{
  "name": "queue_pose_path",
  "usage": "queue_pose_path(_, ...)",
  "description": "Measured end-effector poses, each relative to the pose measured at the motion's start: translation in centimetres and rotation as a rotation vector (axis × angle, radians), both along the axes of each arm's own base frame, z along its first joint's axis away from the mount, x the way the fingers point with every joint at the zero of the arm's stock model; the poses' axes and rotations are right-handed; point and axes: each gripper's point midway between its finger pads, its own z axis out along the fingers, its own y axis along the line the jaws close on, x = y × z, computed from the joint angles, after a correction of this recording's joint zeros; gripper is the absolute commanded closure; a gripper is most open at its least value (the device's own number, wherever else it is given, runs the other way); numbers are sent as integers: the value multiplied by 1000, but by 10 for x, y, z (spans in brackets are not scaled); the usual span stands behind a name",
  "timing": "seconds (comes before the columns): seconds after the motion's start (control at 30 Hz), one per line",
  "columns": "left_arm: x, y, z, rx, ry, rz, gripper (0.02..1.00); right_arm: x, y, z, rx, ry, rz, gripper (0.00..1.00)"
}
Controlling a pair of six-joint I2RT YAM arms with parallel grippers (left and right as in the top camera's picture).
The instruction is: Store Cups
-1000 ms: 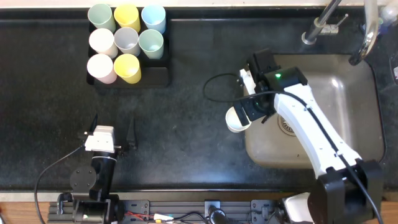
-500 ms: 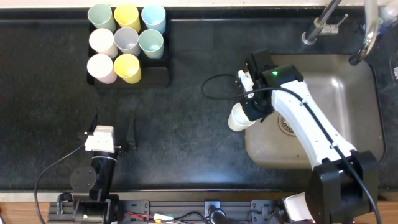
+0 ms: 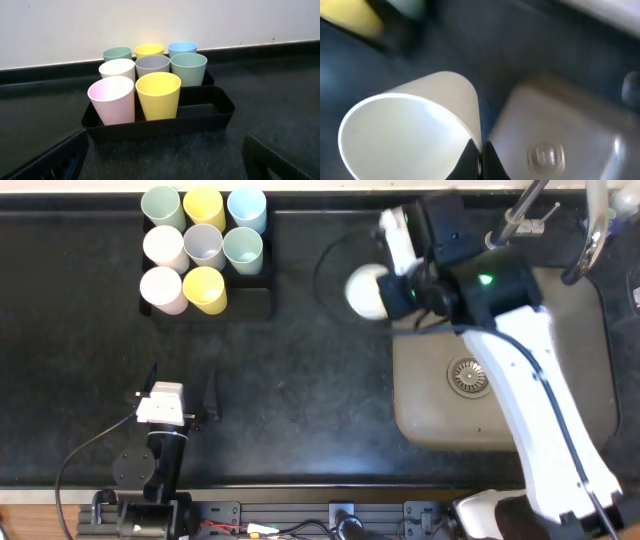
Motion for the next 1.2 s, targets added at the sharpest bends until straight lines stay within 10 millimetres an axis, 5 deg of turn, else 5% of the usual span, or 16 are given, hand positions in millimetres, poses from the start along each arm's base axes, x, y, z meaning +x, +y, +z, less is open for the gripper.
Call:
queue_pose_path(0.13, 0, 0, 0, 0, 0, 0, 20, -5, 55, 71, 149, -139, 113, 956)
queue_pose_path(0.23, 0, 0, 0, 0, 0, 0, 20, 10, 94, 86, 231, -143, 153, 956)
queue_pose_path(0.3, 0, 0, 0, 0, 0, 0, 20, 28, 116, 72, 251, -100, 160, 956)
queue_pose_path(0.43, 0, 0, 0, 0, 0, 0, 20, 59, 144, 0, 206, 57, 150, 958)
queue_pose_path(0.53, 0, 0, 0, 0, 0, 0, 20, 64, 159, -57, 149, 176, 149, 956)
queue_pose_path(0.63, 0, 0, 0, 0, 0, 0, 20, 58, 171, -85, 119, 238, 170, 958)
queue_pose_path(0.9, 0, 0, 0, 0, 0, 0, 20, 38, 196, -88, 99, 240, 235, 958)
queue_pose_path(1.2, 0, 0, 0, 0, 0, 0, 20, 58, 184, -106, 3, 192, 175, 958)
